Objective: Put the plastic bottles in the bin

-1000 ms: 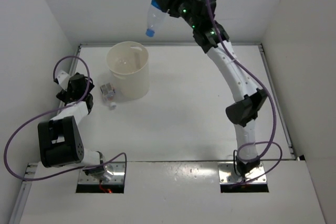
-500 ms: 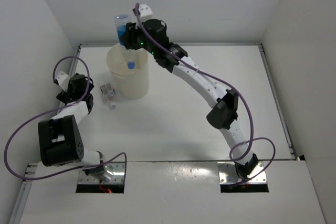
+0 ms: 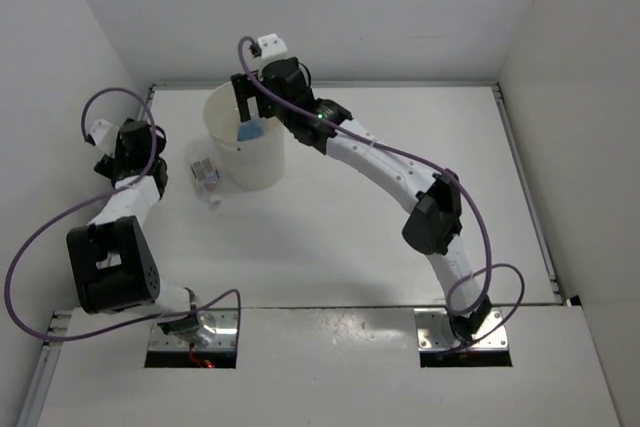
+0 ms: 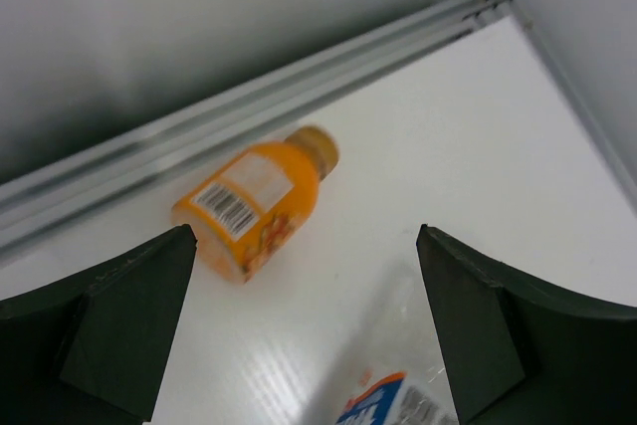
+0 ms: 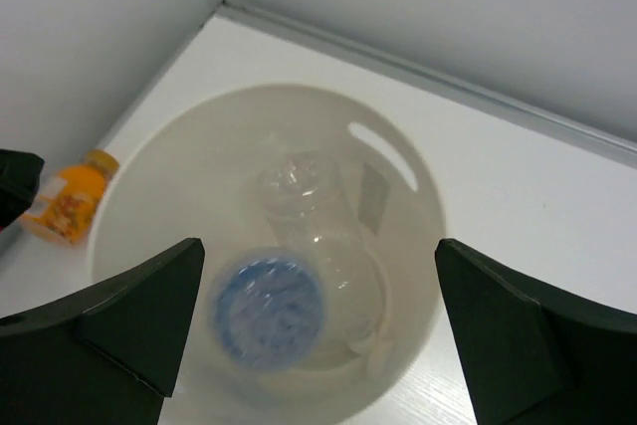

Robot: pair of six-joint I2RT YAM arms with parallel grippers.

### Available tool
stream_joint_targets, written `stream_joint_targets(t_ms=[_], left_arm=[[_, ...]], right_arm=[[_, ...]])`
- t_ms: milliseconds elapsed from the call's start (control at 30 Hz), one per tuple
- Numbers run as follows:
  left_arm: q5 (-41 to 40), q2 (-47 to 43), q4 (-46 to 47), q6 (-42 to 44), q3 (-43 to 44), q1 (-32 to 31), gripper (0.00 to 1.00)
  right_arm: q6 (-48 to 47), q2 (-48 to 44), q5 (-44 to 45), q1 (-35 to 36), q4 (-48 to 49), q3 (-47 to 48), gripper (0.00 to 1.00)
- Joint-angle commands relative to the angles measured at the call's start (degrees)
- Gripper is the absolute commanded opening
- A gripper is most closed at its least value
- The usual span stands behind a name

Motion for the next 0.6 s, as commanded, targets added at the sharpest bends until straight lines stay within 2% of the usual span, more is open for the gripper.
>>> stream_joint_targets(t_ms=[0,67,100,200,233,400,567], left_arm=[[-2.3,0.9,-5.0,-3.3,8.8,1.4,1.0],[-4.0,3.7,-12.6,-5.4,13.5,2.9,1.0],[-0.9,5.0,-14.7,-4.3,18.6,3.9,1.0],[8.6,8.2,-14.7,1.3,21.9,6.3,1.0],[8.1,8.2,-14.7,0.7,20.9,6.3,1.0],[6.2,12.5,-25.1,-3.6,23.5,7.7,1.0],[12.8,17.5,-24.3,-0.4,25.6,7.7,1.0]], right_arm=[[3.2,-11.3,5.1,-1.0,4.4,-0.5,1.0],[5.3,-16.1,7.2,-1.6,5.8,-5.7,1.0],[5.9,-18.0,7.8,-1.6,6.9,-8.2,1.0],[8.0,-23.7,7.8,-2.3,10.8,-17.2,1.0],[8.0,-24.6,7.2,-2.3,10.8,-18.6,1.0],[9.2,-26.0,6.5,-2.8,6.7,-20.1,1.0],[9.2,-27.4,6.5,-4.0,5.6,-21.3,1.0]])
